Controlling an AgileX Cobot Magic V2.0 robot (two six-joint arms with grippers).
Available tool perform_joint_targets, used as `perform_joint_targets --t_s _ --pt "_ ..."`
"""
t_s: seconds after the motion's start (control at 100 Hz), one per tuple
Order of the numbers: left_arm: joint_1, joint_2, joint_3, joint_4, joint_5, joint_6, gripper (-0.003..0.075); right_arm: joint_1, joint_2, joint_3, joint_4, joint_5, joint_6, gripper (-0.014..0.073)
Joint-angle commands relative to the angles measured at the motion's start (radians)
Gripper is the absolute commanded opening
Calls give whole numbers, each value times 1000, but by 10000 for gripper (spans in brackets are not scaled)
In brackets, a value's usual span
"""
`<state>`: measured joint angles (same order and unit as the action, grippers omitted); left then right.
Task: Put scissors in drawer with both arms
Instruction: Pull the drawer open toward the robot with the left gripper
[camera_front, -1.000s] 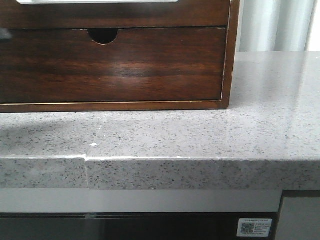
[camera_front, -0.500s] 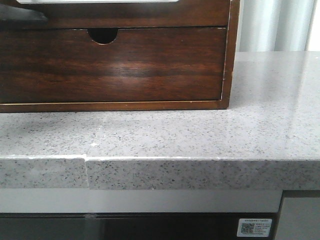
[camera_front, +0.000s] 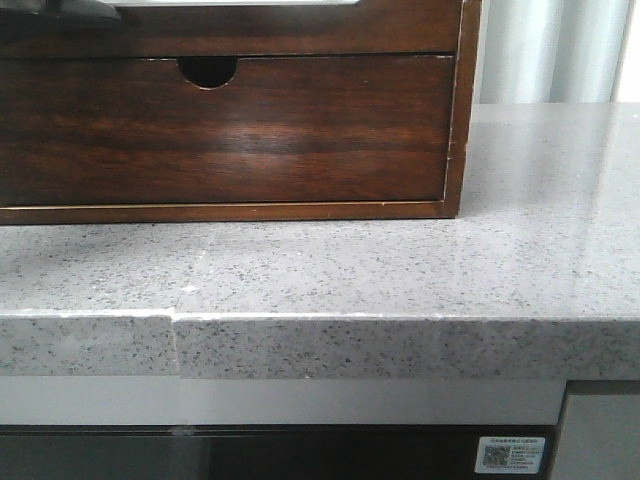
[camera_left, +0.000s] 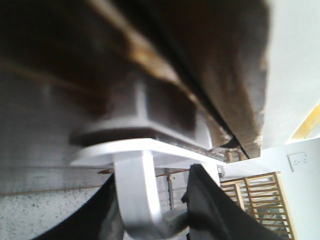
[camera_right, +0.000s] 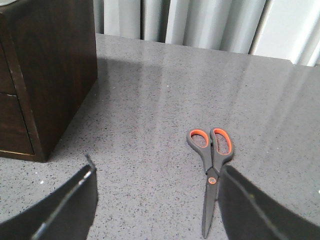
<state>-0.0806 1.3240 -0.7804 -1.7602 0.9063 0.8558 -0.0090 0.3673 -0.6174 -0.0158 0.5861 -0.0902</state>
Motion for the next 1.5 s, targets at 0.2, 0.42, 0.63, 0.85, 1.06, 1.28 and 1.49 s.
perform_joint_targets --t_s 0.2,0.42,0.63,0.85,1.06,1.28,1.49 --pt "-1 -19 -36 -49 146 17 76 0 17 -36 1 -84 1 461" --pt "44 -61 2 -4 219 55 38 0 17 -36 1 -82 1 461" --pt "81 -201 139 -2 232 66 13 0 17 -36 1 -78 1 461" --pt "81 -371 271 -2 232 66 -13 0 17 -36 1 -77 1 461" --pt "81 -536 368 -2 226 66 -13 0 17 -36 1 -77 1 461" --pt "81 -612 394 8 204 66 -12 0 17 -36 1 -77 1 461" --pt "81 -613 394 13 204 66 87 0 17 -36 1 -77 1 461"
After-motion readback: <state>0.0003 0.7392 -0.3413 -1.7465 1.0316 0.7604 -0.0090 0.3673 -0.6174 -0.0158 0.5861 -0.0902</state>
